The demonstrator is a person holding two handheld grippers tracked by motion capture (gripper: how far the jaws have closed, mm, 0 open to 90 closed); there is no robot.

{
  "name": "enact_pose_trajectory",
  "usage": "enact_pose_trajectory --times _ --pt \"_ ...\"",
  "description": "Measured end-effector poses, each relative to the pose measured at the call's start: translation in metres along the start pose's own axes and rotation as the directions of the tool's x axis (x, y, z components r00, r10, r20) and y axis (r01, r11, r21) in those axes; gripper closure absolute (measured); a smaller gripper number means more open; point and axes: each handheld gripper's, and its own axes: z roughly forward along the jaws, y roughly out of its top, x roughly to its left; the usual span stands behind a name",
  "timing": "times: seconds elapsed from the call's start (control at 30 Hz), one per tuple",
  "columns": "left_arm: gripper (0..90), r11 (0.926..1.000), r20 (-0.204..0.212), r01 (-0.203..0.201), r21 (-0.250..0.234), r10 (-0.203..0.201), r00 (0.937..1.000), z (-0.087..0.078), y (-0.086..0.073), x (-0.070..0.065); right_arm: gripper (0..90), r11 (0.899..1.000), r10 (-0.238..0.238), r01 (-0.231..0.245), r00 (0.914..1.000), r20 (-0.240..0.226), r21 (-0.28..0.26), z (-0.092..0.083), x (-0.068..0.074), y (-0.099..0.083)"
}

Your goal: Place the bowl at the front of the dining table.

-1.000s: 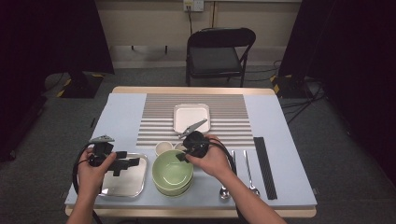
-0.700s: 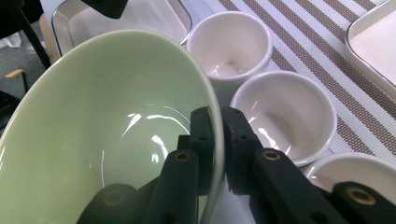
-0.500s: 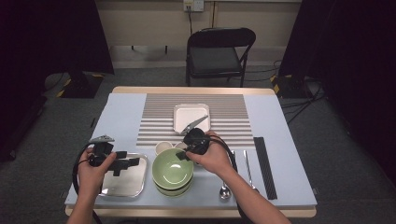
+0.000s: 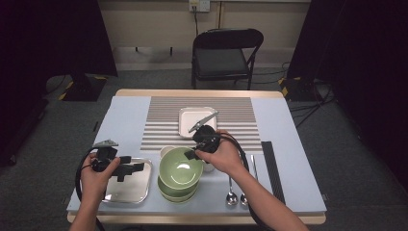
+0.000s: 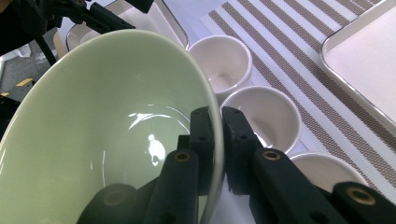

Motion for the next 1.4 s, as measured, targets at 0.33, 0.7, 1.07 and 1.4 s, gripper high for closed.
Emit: enact_pose_trajectory --times 0.33,0.7,1.07,1.4 --pt "23.0 1.0000 0.003 0.001 -0.003 -0.001 1.0000 0.000 0.000 0.000 83.9 1.000 0.015 -0.015 0.9999 0.007 -0.023 -0.012 -0.008 0.006" --pt "22.8 0.9999 0.008 0.003 -0.010 -0.003 1.0000 0.000 0.000 0.000 83.9 0.999 0.042 -0.040 0.9985 0.036 -0.032 -0.018 -0.017 0.007" --pt "22.3 1.0000 -0.004 -0.003 -0.005 0.003 1.0000 -0.001 -0.001 0.001 83.8 0.997 0.063 -0.062 0.9967 0.050 -0.035 -0.025 -0.024 0.012" --pt "21.5 1.0000 -0.006 0.000 -0.009 0.000 1.0000 -0.001 -0.001 0.002 83.8 0.996 0.078 -0.075 0.9950 0.062 -0.048 -0.031 -0.032 0.014"
